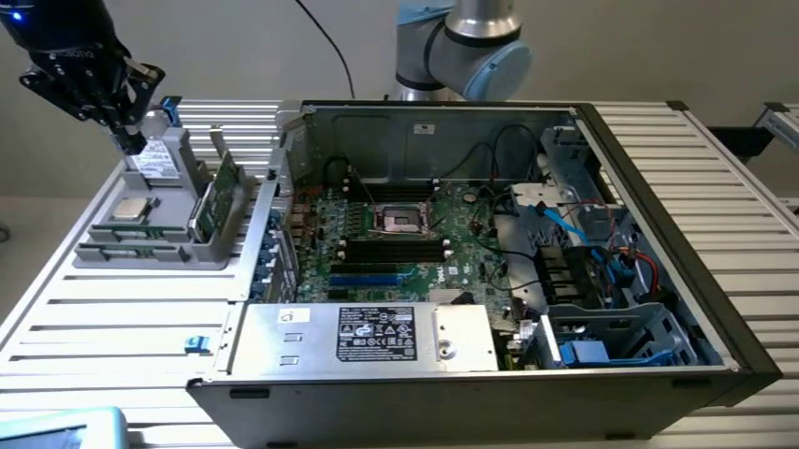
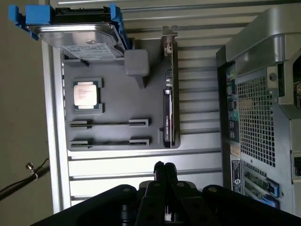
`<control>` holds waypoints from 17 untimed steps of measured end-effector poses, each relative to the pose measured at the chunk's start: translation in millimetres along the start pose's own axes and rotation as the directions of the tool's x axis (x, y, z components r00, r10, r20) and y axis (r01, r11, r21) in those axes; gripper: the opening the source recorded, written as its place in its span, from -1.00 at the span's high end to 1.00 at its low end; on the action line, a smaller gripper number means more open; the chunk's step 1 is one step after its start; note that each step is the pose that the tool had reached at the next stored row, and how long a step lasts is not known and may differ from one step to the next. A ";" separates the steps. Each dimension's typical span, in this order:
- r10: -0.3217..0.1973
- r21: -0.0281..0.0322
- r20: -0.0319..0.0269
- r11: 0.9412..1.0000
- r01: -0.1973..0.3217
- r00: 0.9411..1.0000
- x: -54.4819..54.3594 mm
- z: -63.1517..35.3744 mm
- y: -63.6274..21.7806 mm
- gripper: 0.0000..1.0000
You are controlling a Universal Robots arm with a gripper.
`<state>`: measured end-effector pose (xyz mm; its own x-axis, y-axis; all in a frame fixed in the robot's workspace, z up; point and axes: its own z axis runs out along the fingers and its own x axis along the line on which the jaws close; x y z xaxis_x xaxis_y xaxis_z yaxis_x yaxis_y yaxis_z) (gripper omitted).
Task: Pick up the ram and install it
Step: 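Reach for the ram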
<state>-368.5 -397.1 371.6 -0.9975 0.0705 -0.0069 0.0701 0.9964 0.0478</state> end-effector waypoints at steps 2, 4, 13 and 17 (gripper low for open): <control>0.000 0.000 -0.001 1.000 0.000 1.000 9.3 1.6 -0.1 0.78; 0.000 0.002 -0.001 1.000 0.000 1.000 18.5 2.9 0.3 0.78; -0.001 0.009 -0.001 1.000 0.001 1.000 56.4 7.4 4.5 0.78; -0.002 0.010 -0.001 1.000 0.002 1.000 69.6 8.8 6.8 0.78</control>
<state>-437.4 -384.9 362.6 -0.9976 0.0688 -0.0062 0.0685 0.9969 0.0377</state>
